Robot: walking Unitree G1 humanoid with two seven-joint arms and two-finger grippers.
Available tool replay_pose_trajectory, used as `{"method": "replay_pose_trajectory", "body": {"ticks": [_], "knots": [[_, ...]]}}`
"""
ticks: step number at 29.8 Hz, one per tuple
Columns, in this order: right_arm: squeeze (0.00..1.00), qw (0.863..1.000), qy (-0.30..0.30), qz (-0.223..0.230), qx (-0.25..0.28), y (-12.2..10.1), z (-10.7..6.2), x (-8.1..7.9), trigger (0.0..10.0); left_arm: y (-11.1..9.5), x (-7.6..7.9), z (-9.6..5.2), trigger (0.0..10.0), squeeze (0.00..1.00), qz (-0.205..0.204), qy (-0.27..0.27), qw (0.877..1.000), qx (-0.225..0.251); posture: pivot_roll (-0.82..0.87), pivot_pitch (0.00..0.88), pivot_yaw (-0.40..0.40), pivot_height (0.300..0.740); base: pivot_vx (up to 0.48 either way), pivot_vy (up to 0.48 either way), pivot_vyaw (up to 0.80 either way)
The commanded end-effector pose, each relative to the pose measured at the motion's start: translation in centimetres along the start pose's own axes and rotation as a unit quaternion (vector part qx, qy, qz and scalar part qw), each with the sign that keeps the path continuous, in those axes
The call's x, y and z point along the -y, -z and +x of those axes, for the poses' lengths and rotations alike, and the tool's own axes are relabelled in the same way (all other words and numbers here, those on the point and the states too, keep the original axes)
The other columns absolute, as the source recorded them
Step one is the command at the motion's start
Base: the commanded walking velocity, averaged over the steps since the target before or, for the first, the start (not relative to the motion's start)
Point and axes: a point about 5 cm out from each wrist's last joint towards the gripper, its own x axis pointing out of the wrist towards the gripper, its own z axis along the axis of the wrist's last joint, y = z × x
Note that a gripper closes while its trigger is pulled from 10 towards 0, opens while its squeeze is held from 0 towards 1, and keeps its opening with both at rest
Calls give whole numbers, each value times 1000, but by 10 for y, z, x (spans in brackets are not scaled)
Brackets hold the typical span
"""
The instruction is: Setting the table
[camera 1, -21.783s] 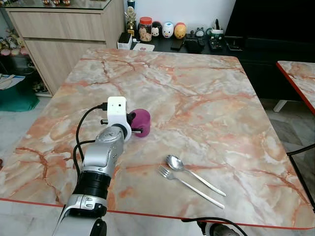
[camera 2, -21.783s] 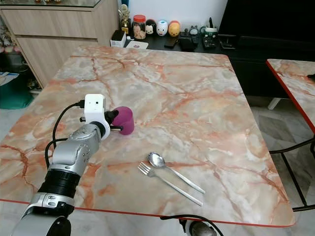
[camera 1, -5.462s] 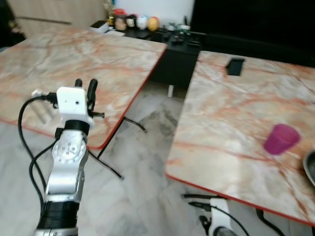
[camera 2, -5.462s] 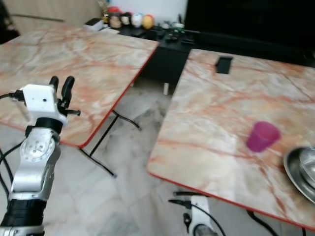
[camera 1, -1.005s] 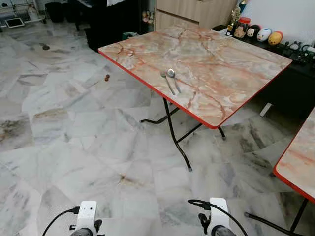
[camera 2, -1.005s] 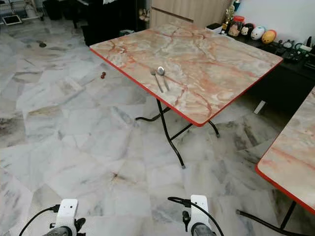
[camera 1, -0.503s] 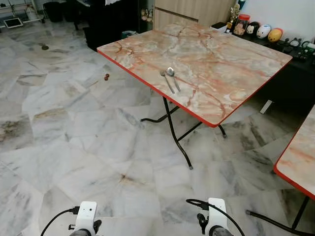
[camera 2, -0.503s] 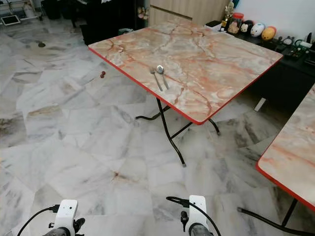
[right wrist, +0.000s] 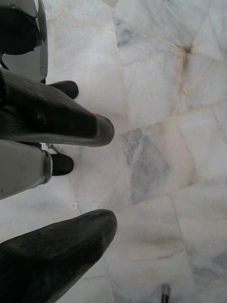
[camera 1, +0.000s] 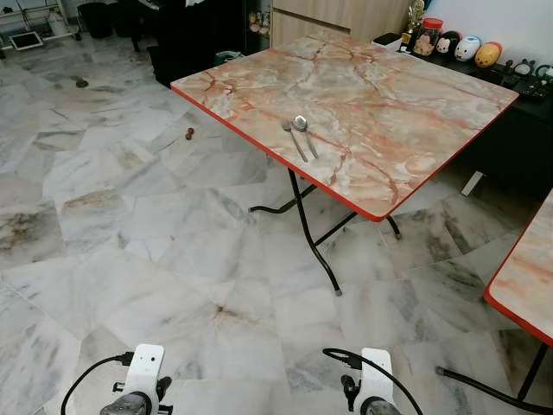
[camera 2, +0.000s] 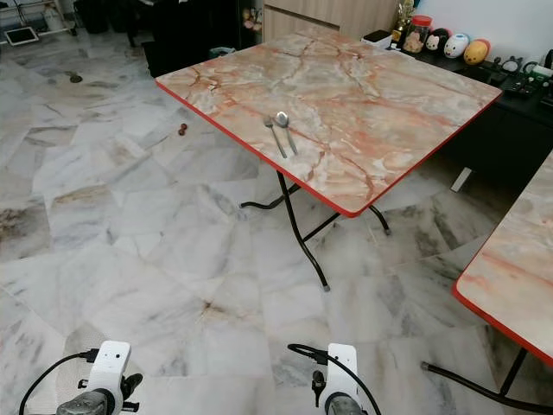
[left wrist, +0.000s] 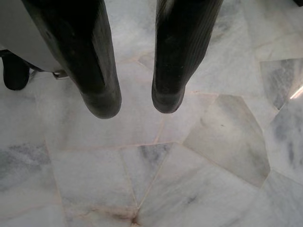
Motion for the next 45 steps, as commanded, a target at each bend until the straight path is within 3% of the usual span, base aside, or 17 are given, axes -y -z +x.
{"method": "replay_pose_trajectory", "body": {"ticks": [1, 3, 17, 31, 45], "knots": [[0, 1000, 4, 1, 5, 0, 0, 3, 10000, 0, 3, 0, 10000, 0, -1, 8, 1000, -5, 27, 0, -12, 740, 0, 0, 0], [0, 1000, 6, 0, 5, 0, 0, 5, 10000, 2, 3, 0, 10000, 0, -25, 3, 1000, -7, 29, 0, -16, 740, 0, 0, 0], [0, 1000, -3, -23, 7, -2, 0, 14, 10000, 12, 3, -1, 10000, 0, -93, -10, 995, -26, 38, 0, -56, 740, 0, 0, 0], [0, 999, -7, -37, 7, -3, 0, 16, 10000, 10, 10, 0, 10000, 0, -72, 9, 997, -29, 35, 0, -56, 740, 0, 0, 0], [0, 999, -14, -37, 5, -2, 0, 13, 10000, 2, 15, 3, 10000, 0, -79, 7, 997, -25, 43, 0, -54, 740, 0, 0, 794]]}}
